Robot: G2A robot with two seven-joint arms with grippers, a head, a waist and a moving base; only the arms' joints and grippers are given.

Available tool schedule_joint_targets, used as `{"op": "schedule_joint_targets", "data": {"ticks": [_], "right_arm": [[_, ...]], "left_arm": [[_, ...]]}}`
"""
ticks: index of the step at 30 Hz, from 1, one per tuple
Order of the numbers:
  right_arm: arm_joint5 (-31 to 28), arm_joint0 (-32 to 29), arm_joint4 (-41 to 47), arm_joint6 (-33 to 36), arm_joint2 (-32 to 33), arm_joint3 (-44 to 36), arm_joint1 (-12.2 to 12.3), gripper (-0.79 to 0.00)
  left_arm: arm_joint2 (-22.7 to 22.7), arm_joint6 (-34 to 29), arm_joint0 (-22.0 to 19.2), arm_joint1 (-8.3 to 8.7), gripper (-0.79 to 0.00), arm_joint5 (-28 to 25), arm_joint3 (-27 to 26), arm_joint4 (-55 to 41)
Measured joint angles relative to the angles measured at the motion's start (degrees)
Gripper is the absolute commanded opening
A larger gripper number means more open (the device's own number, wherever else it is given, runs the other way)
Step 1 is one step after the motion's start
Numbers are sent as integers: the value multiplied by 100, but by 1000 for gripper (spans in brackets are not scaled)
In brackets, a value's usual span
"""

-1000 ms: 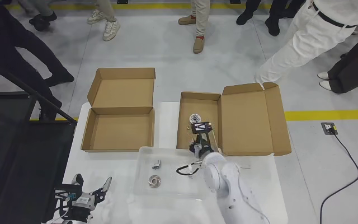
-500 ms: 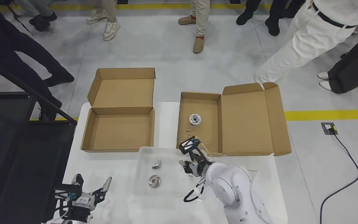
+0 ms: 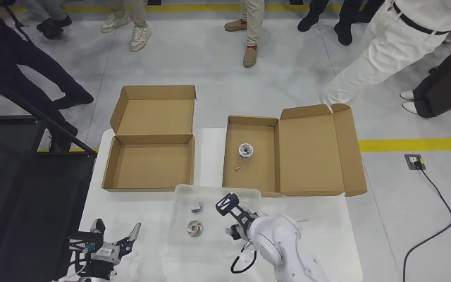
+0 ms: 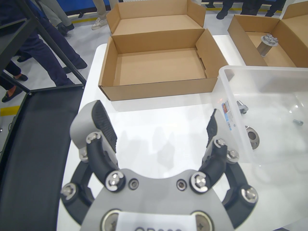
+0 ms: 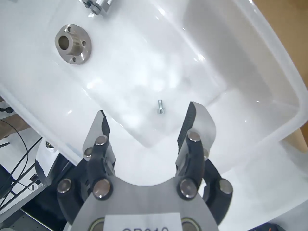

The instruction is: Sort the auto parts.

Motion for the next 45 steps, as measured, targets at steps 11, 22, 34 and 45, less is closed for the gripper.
{"op": "schedule_joint_targets", "data": {"ticks": [11, 22, 34, 45], "right_arm": [[282, 689, 179, 100, -41, 1134, -32, -443], [347, 852, 185, 318, -246, 1268, -44, -456], [382, 1029, 266, 492, -345, 1537, -48, -499], [402, 1192, 415, 486, -436, 1804, -64, -785]], "left_arm": [[0, 0, 0, 0, 0, 0, 0, 0], [0, 0, 0, 0, 0, 0, 0, 0], [0, 0, 0, 0, 0, 0, 0, 0], [0, 0, 0, 0, 0, 0, 0, 0]]}}
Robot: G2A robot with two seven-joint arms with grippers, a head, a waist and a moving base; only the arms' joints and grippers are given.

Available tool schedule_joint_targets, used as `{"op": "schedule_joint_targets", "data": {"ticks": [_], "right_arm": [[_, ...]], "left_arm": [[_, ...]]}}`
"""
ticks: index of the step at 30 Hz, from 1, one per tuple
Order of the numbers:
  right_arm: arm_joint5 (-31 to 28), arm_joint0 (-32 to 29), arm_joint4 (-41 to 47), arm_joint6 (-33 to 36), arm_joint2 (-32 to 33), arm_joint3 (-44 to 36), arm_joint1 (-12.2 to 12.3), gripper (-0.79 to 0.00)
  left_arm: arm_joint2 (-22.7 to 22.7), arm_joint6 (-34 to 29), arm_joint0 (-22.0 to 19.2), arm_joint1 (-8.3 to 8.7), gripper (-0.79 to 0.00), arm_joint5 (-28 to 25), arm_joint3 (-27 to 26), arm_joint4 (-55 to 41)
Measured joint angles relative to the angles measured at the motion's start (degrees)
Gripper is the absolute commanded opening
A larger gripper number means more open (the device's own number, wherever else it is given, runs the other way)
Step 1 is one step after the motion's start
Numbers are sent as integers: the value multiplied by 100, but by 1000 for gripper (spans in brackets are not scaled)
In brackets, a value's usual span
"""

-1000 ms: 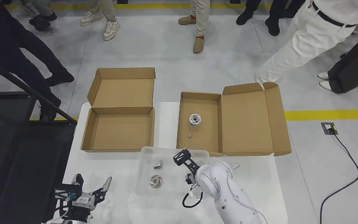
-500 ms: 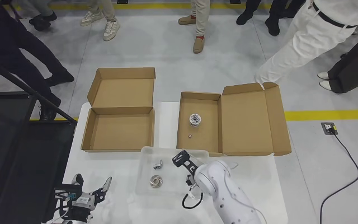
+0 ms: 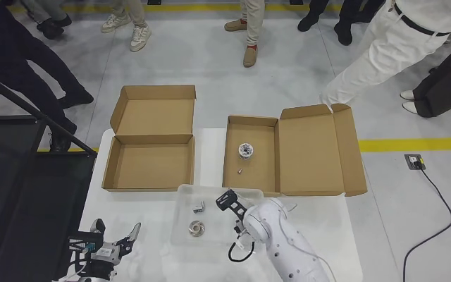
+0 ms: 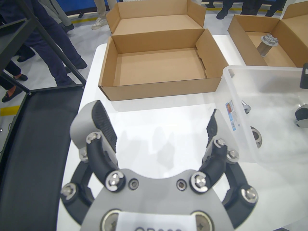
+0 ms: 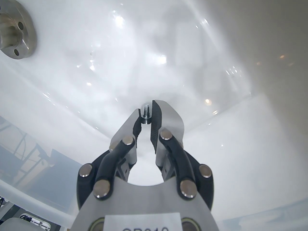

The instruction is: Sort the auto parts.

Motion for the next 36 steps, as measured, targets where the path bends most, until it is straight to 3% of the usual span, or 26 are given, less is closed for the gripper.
{"op": "schedule_joint_targets", "data": {"ticks": [9, 17, 25, 29, 36], "right_arm": [[-55, -68, 102, -185, 88, -279, 41, -785], [-444, -701, 519, -638, 626, -2033, 204, -785], [325, -1317, 290, -2268, 942, -3123, 264, -785], [805, -1073, 227, -2613, 896, -2706, 228, -785], [1452, 88, 430, -2786, 741, -978, 96, -785]], "left_arm": [[0, 0, 0, 0, 0, 0, 0, 0], [0, 0, 0, 0, 0, 0, 0, 0], [0, 0, 0, 0, 0, 0, 0, 0], [0, 0, 0, 0, 0, 0, 0, 0], [0, 0, 0, 0, 0, 0, 0, 0]]}}
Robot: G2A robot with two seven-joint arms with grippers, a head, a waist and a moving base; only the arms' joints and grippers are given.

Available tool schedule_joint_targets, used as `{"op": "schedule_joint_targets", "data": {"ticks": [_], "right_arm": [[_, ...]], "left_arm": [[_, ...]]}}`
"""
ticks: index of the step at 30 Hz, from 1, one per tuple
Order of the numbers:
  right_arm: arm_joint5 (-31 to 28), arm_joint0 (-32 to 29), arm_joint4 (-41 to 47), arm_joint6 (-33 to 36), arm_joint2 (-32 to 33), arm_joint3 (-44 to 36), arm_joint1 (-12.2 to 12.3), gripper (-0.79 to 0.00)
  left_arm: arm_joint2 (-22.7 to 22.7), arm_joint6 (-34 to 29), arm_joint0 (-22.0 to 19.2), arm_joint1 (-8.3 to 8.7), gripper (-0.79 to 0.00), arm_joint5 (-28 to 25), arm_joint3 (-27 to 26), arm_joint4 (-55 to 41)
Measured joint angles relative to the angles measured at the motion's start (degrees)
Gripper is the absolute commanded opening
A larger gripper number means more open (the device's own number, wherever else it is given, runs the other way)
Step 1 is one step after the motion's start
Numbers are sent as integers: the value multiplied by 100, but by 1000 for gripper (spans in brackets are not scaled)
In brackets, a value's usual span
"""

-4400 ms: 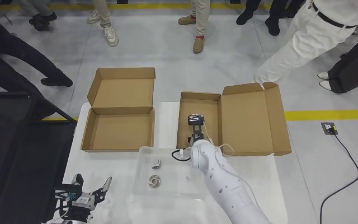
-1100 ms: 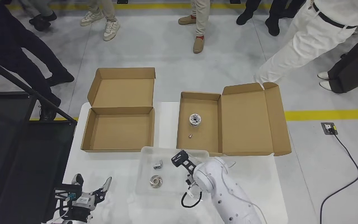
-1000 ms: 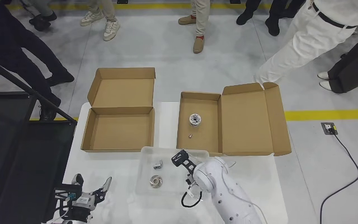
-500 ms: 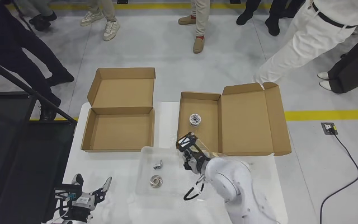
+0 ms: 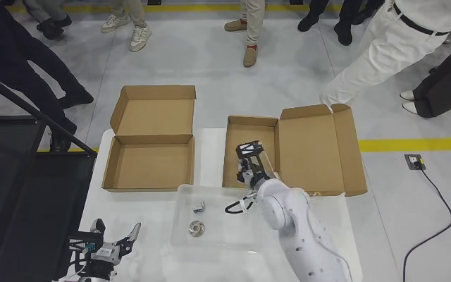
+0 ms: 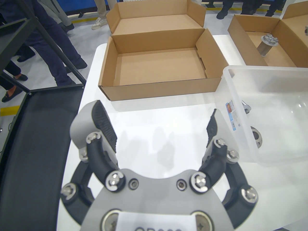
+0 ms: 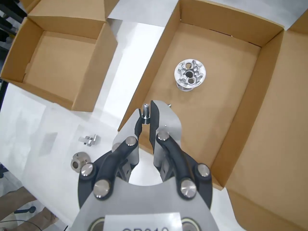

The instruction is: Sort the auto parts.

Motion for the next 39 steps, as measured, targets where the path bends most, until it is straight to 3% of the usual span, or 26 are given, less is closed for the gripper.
{"op": "schedule_joint_targets", "data": {"ticks": [10, 19, 32, 39], "right_arm": [[230, 1138, 158, 289, -273, 2158, -148, -785], [441, 1609, 223, 107, -458, 3190, -271, -785], [546, 1983, 322, -34, -622, 3965, -407, -785], [558, 2093, 423, -140, -639, 4196, -458, -705]], "left_arm": [[0, 0, 0, 0, 0, 0, 0, 0], [0, 0, 0, 0, 0, 0, 0, 0], [0, 0, 0, 0, 0, 0, 0, 0], [0, 0, 0, 0, 0, 0, 0, 0]]}}
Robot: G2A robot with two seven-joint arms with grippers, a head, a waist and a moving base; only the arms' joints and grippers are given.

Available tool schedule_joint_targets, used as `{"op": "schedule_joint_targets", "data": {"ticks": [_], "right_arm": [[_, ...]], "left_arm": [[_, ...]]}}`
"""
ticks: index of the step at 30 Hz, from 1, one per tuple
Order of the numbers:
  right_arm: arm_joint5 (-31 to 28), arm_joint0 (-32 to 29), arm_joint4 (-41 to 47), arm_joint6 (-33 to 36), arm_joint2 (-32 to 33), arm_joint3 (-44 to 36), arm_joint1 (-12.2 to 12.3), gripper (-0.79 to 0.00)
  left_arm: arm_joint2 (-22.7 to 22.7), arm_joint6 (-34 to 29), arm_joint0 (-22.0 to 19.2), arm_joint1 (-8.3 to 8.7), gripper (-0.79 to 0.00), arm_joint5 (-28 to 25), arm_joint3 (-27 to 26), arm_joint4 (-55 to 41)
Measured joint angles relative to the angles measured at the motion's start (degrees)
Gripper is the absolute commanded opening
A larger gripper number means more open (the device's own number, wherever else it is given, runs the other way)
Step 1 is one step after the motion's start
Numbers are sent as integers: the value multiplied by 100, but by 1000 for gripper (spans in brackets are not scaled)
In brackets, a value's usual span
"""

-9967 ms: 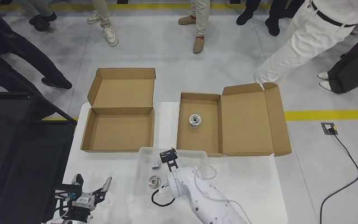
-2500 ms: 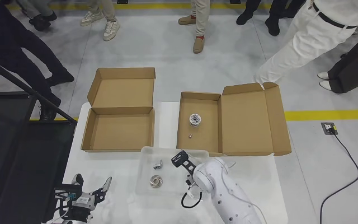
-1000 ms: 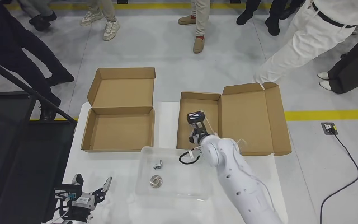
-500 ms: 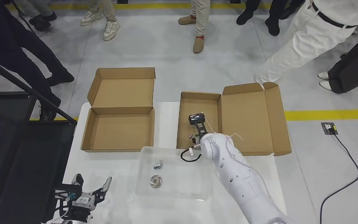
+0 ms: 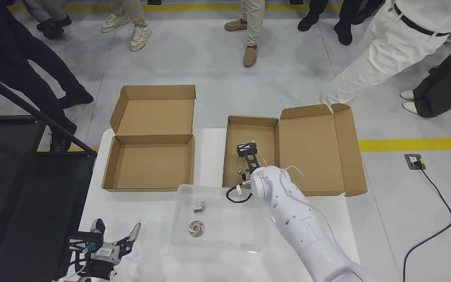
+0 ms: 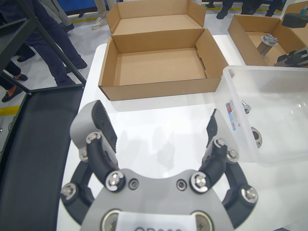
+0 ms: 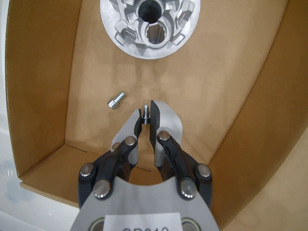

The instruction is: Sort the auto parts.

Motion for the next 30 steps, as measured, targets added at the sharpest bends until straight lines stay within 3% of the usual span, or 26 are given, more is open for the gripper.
{"op": "schedule_joint_targets", "data": {"ticks": [9, 18, 30], "right_arm": [[107, 30, -24, -98, -9, 24, -29, -690], [127, -357, -268, -16, 175, -809, 99, -674], [93, -850, -631, 466, 347, -1693, 227, -563]], "left_arm": [[0, 0, 0, 0, 0, 0, 0, 0], [0, 0, 0, 0, 0, 0, 0, 0], [0, 0, 0, 0, 0, 0, 0, 0]]}}
